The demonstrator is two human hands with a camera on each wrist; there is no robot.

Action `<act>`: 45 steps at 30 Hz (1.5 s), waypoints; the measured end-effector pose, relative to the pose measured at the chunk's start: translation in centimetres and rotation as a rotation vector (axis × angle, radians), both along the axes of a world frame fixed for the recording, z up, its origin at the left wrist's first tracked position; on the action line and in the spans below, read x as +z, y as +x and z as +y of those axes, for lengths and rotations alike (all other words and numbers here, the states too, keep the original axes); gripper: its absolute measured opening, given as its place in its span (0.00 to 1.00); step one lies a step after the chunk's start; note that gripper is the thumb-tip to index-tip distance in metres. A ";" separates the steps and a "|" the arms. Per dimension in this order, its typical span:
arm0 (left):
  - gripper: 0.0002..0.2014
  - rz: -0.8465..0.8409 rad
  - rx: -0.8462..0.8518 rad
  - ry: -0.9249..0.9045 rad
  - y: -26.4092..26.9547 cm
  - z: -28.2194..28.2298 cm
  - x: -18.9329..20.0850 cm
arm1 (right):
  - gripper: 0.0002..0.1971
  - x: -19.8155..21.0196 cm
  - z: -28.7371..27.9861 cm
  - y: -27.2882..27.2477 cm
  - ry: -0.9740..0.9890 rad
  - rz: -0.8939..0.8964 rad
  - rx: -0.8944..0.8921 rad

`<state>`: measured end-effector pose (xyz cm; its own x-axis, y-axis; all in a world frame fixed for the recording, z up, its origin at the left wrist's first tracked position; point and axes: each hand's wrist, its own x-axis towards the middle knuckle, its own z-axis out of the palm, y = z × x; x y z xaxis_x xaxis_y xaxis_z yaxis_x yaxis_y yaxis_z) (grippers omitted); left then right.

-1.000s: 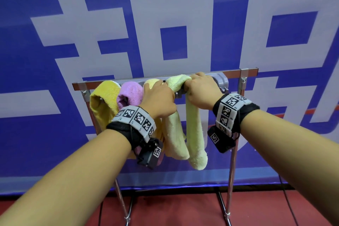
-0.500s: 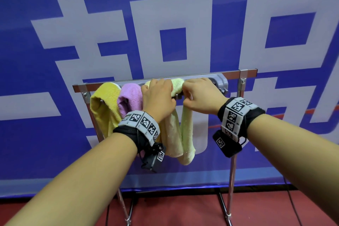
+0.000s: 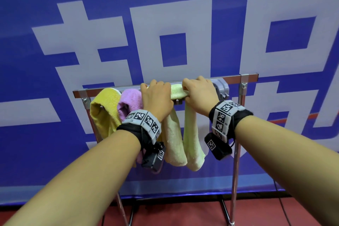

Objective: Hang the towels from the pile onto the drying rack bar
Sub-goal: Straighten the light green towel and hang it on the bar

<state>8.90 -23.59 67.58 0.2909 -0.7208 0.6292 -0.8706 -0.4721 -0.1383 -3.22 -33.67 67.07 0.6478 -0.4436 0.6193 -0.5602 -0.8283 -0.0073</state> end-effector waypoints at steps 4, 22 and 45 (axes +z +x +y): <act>0.05 0.111 -0.011 -0.102 1.0 -0.5 1.8 | 0.08 1.8 -0.3 0.5 -0.009 -0.054 -0.043; 0.12 0.546 -0.165 0.087 2.4 -0.6 2.8 | 0.12 2.7 -1.9 -0.7 0.317 0.027 0.138; 0.01 0.556 -0.121 0.124 2.9 -2.2 3.8 | 0.06 2.7 -2.9 0.3 0.423 0.053 0.026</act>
